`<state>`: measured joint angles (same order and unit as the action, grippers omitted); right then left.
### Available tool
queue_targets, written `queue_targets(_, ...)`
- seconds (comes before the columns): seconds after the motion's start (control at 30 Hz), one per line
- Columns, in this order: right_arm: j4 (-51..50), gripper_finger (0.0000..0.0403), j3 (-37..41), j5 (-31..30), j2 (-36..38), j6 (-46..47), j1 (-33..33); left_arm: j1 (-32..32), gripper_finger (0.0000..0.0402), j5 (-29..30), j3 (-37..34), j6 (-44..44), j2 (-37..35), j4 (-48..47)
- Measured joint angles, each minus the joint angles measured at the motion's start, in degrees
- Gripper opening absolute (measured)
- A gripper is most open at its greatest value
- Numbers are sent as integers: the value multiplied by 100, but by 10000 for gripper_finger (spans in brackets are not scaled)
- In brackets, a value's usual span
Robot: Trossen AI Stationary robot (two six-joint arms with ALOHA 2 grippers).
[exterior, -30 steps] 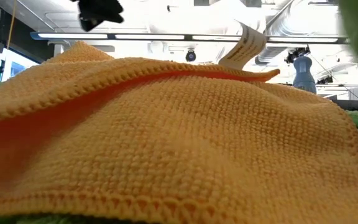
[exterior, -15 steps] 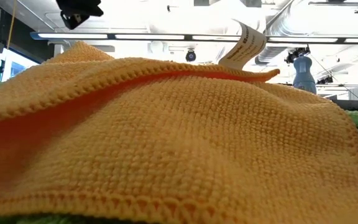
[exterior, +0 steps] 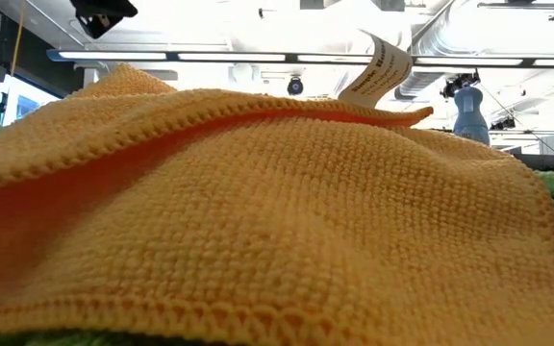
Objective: Sort microfiber towel by color & place in baskets
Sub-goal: Put the green microfiber towel into the bottom transparent bin
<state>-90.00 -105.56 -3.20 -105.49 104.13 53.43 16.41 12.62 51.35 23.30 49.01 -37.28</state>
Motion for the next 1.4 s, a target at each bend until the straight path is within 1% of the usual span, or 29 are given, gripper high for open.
queue_targets(0.17,200,0,82,-66,-186,408,120,179,90,-1,0,44,-15,-15)
queue_targets(0.43,1420,0,1048,-50,-193,1882,593,540,90,-4,0,220,-15,-28)
queue_targets(0.53,2056,0,1398,-35,-193,1942,638,646,90,-2,0,307,-13,-54)
queue_targets(0.6,2269,1,1601,-37,-193,1938,591,686,90,1,0,316,-13,-50)
queue_targets(0.77,2246,19,1930,-37,-193,1889,423,703,90,40,0,369,-13,-50)
queue_targets(0.93,2080,52,2148,-26,-193,1860,277,703,90,41,0,482,-13,-50)
queue_targets(1.07,2174,83,2155,232,-182,1844,243,703,90,40,0,517,-13,-49)
queue_targets(1.13,2153,98,2043,344,-188,1841,259,701,90,40,0,516,-13,-48)
queue_targets(1.2,2108,114,1857,322,-193,1842,293,701,90,40,1,515,-13,-48)
queue_targets(1.4,1342,159,1137,223,-188,1841,360,701,90,42,1,511,-13,-45)
